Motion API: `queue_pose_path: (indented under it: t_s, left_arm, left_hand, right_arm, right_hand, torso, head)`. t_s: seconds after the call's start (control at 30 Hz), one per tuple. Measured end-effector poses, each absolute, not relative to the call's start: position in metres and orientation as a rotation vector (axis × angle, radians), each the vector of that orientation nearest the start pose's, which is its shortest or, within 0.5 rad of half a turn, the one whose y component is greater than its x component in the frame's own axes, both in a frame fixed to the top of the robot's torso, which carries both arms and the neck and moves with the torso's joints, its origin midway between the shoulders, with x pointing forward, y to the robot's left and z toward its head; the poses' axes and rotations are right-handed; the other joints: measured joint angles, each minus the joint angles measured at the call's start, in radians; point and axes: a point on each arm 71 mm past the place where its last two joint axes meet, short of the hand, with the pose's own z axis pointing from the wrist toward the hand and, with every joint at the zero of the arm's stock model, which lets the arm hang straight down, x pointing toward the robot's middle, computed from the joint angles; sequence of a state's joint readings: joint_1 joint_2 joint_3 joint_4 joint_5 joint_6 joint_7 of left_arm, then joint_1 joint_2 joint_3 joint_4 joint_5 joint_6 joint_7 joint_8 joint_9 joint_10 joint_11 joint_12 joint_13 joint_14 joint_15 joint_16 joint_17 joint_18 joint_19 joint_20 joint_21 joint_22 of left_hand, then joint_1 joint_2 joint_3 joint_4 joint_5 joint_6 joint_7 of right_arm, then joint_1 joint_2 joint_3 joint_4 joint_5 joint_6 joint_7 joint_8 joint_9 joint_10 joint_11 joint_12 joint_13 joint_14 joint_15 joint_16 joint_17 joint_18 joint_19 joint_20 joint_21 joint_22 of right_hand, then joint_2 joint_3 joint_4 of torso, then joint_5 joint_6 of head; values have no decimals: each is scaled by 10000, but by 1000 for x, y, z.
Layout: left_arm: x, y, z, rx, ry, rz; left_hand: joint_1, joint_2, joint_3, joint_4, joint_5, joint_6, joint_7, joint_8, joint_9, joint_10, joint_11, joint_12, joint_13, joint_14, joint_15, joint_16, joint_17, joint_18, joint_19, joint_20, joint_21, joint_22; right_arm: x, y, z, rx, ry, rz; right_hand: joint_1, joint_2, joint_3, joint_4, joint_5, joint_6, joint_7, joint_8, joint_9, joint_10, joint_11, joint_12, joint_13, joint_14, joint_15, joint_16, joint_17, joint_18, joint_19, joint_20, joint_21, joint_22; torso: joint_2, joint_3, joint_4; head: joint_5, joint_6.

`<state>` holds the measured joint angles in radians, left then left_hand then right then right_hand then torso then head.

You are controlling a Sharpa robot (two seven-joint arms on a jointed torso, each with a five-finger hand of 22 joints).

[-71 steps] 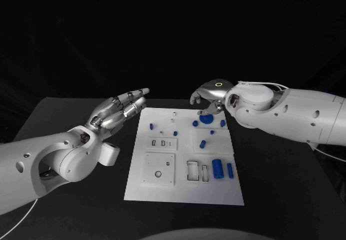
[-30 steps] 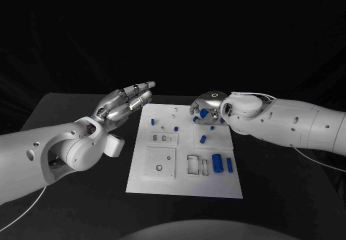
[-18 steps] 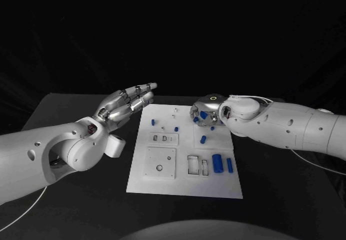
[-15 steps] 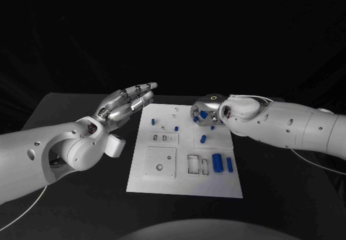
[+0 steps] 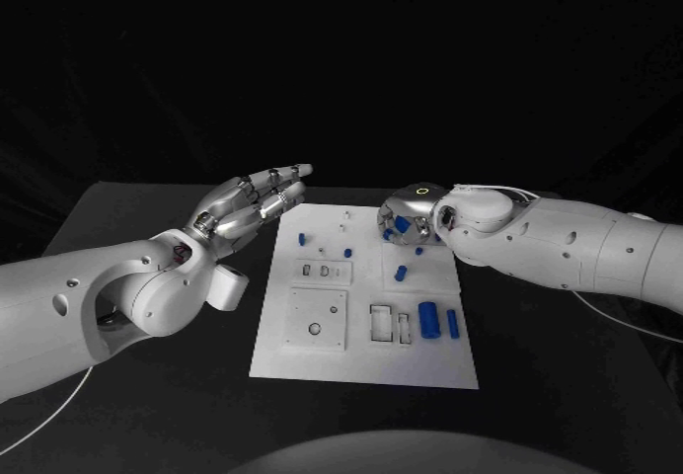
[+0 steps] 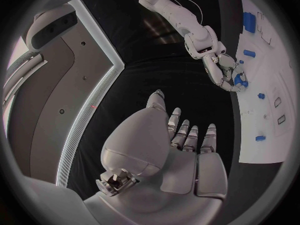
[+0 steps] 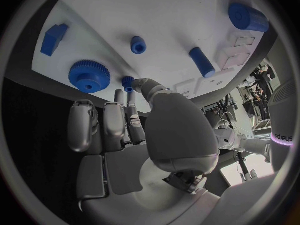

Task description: Assemble the parts on the task board

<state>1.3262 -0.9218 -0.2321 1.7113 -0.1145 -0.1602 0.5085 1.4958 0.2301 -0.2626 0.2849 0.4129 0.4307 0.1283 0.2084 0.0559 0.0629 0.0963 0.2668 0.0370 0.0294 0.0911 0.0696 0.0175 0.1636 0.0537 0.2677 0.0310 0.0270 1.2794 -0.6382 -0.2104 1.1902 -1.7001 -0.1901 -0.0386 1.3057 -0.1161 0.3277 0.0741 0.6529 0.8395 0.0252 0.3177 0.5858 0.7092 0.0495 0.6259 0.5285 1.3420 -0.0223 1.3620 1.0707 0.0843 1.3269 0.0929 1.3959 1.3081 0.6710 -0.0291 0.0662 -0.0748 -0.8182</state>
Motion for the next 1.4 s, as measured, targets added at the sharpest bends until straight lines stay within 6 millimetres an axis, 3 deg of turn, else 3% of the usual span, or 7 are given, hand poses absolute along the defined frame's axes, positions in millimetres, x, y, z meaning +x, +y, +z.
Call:
queue_pose_path:
  t_s: [0.27, 0.53, 0.77, 0.97, 1.13, 1.23, 1.4]
  left_arm:
    - [439, 185, -168, -8104, 15804, -17655]
    - [439, 185, -168, -8136, 15884, -17626]
    - [439, 185, -169, -8162, 15934, -17599]
    - [440, 185, -170, -8182, 15974, -17580]
    - [440, 185, -171, -8209, 16015, -17565]
    - [440, 186, -171, -8217, 16034, -17557]
    - [440, 186, -172, -8229, 16063, -17547]
  left_hand:
    - [41, 41, 13, -13, 52, 0, 0, 23, -1, 0, 0, 0, 10, 0, 0, 0, -1, 0, -37, 37, 0, 0]
    - [145, 66, 52, 3, 144, 0, 0, 46, -1, 36, 35, 44, 9, 0, 0, 0, -1, 0, -37, 37, 0, 0]
    - [184, 27, 79, -24, 146, 0, 0, 84, -1, 36, 35, 85, 9, 0, 0, 0, -1, 1, -37, 36, 0, 0]
    - [184, 27, 79, -24, 188, -1, 0, 84, -1, 36, 35, 89, 8, 0, 0, 0, -1, 0, -36, 36, 0, 0]
    - [224, -13, 79, -24, 188, 36, 36, 84, -1, 36, 35, 90, 8, 0, 0, 0, -1, 1, -36, 36, 0, 0]
    - [265, 28, 79, -24, 225, 36, 36, 84, -1, 36, 34, 90, 7, 0, 0, 0, -2, 1, -36, 36, 0, 0]
    - [265, 28, 107, -53, 225, 35, 36, 142, -1, 36, 34, 90, 7, 0, 0, 38, -2, 1, -36, 36, 0, 0]
  right_arm:
    - [534, -191, -227, -5550, 17474, 3698]
    - [535, -191, -228, -5494, 17477, 3776]
    - [536, -192, -229, -5429, 17517, 3825]
    - [536, -193, -229, -5401, 17571, 3847]
    - [535, -194, -232, -5410, 17718, 3812]
    - [534, -194, -234, -5429, 17827, 3787]
    - [535, -194, -234, -5437, 17886, 3754]
  right_hand:
    - [145, 145, 247, -277, -237, 213, 213, 426, 816, 702, -335, -48, 16, -42, -248, 0, -22, 1, 4, -218, -46, 0]
    - [213, 213, 338, -450, -361, 266, 267, 513, 1167, 1020, -345, -165, 14, -76, -281, -78, -181, 2, -32, -253, -89, -2]
    - [212, 212, 452, -564, -491, -58, 247, 85, 1134, 1154, -308, -582, -94, -76, -281, -204, -325, 1, -32, -253, -117, -2]
    - [207, 208, 706, -585, -643, -234, 190, -536, 799, 1108, -133, -1082, -274, -170, -187, -261, -411, 1, -55, -230, -214, -3]
    - [45, 46, 865, -562, -838, -231, 188, -998, 444, 1108, 7, -1584, -509, -203, -79, -312, -494, 1, -110, -176, -280, -4]
    - [37, 38, 881, -577, -894, -131, 150, -1092, 323, 1109, 7, -1694, -551, -223, -59, -330, -553, 2, -125, -160, -328, -4]
    - [37, 38, 921, -617, -894, 290, 357, -1113, 211, 1210, -8, -1847, -577, -238, -44, -350, -567, 1, -160, -125, -368, -5]
  torso:
    - [-14, 0, 4]
    - [-24, 0, 5]
    - [-30, -5, 5]
    - [-36, -6, 5]
    - [-40, -10, 8]
    - [-44, -8, 10]
    - [-54, -8, 10]
  head:
    - [-7, -39]
    - [10, -58]
    - [22, -78]
    - [11, -96]
    - [-13, -119]
    - [10, -123]
    - [18, -114]
